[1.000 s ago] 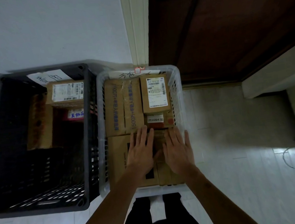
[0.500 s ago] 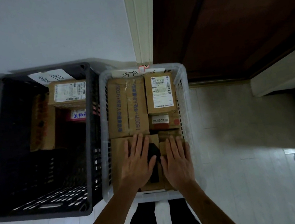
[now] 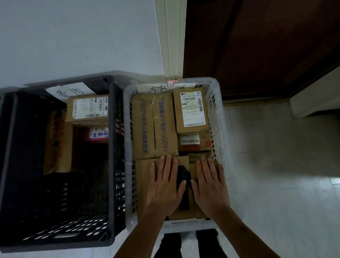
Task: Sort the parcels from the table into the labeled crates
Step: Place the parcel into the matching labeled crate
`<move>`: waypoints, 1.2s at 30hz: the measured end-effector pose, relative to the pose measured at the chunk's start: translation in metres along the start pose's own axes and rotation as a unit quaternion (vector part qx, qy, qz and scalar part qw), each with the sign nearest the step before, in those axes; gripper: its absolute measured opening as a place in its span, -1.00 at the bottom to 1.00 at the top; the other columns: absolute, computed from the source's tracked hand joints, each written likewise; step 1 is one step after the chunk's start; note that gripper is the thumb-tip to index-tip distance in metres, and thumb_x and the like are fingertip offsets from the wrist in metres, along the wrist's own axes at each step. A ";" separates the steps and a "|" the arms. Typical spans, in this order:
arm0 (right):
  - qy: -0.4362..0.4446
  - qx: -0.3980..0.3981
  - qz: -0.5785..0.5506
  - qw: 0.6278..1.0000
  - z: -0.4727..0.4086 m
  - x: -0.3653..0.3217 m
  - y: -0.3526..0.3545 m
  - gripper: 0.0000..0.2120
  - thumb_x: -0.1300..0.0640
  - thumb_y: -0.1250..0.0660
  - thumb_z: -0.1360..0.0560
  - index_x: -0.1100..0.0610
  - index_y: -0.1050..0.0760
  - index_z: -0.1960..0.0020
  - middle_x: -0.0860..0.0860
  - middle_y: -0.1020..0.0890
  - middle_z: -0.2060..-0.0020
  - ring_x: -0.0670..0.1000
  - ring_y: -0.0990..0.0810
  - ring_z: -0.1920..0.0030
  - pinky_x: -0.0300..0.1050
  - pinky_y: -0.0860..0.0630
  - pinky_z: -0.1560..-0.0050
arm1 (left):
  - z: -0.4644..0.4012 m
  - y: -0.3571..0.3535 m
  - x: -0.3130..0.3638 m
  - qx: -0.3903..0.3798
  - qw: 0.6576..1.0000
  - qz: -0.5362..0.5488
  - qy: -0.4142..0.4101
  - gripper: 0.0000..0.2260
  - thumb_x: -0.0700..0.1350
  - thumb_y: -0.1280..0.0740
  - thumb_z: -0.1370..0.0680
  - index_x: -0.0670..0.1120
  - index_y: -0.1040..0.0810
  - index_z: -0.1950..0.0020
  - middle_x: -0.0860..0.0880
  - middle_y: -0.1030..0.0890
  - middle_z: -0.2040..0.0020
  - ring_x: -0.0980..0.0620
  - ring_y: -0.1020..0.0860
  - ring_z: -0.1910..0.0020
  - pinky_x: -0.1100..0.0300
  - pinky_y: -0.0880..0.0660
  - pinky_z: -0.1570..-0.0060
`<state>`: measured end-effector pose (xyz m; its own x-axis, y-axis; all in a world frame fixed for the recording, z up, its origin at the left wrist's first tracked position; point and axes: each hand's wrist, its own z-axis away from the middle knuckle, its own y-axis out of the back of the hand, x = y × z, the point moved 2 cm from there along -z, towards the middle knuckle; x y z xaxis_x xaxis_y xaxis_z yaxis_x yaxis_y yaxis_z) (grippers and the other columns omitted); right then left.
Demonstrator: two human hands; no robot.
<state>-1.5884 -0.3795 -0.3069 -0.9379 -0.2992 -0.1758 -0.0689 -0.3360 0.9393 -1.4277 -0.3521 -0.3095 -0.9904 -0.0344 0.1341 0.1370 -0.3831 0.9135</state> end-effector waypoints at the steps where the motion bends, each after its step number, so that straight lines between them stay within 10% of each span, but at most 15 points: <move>1: -0.003 -0.003 -0.002 1.000 0.000 0.000 0.002 -0.42 -0.12 0.01 -0.65 0.24 -0.24 -0.52 0.24 -0.44 -0.46 0.24 -0.38 -0.50 0.20 -0.06 -0.52 | 0.000 0.001 0.000 -0.010 1.000 0.001 0.000 -0.35 0.26 0.17 -0.66 -0.14 -0.09 -0.61 -0.16 -0.08 -0.61 -0.13 -0.01 -0.61 -0.17 0.05 -0.51; 7: -0.031 -0.032 -0.001 0.999 0.001 -0.003 0.022 -0.38 -0.13 0.14 -0.67 0.22 -0.42 -0.46 0.23 -0.48 -0.43 0.24 -0.43 -0.46 0.24 -0.25 -0.46 | 0.011 0.025 -0.004 -0.024 1.000 0.002 0.004 -0.33 0.24 0.22 -0.63 -0.11 0.20 -0.63 -0.12 0.20 -0.64 -0.03 0.33 -0.55 -0.05 0.35 -0.52; 14: -0.035 -0.007 0.004 0.999 -0.007 -0.016 0.080 -0.24 -0.20 0.39 -0.57 0.14 0.03 -0.66 0.15 -0.05 -0.64 0.15 0.02 -0.63 0.14 0.13 -0.59 | 0.015 0.081 -0.007 0.018 1.000 0.018 -0.007 -0.38 0.19 0.09 -0.68 -0.10 0.17 -0.64 -0.10 0.09 -0.65 -0.05 0.18 -0.62 -0.08 0.22 -0.58; 21: -0.012 0.055 0.012 0.998 -0.003 -0.035 0.163 -0.38 -0.12 0.07 -0.70 0.19 0.03 -0.65 0.17 -0.05 -0.63 0.14 0.05 -0.64 0.09 0.17 -0.58 | 0.026 0.155 0.001 0.100 0.995 0.006 -0.021 -0.39 0.16 0.06 -0.69 -0.12 0.14 -0.64 -0.12 0.06 -0.65 -0.08 0.13 -0.63 -0.09 0.21 -0.58; 36: 0.144 0.169 0.033 0.974 0.074 -0.080 0.361 -0.41 -0.09 0.09 -0.72 0.20 0.03 -0.64 0.15 -0.06 -0.63 0.14 0.05 -0.64 0.11 0.07 -0.62 | 0.162 0.341 0.018 0.243 0.966 -0.015 0.091 -0.37 0.20 0.09 -0.69 -0.11 0.15 -0.64 -0.09 0.14 -0.65 -0.04 0.17 -0.62 -0.06 0.15 -0.59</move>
<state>-1.5632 -0.4110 0.0682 -0.8131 -0.5646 -0.1416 -0.1655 -0.0089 0.9862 -1.3954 -0.3337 0.0663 -0.9752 -0.2081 0.0757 0.0580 0.0901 0.9942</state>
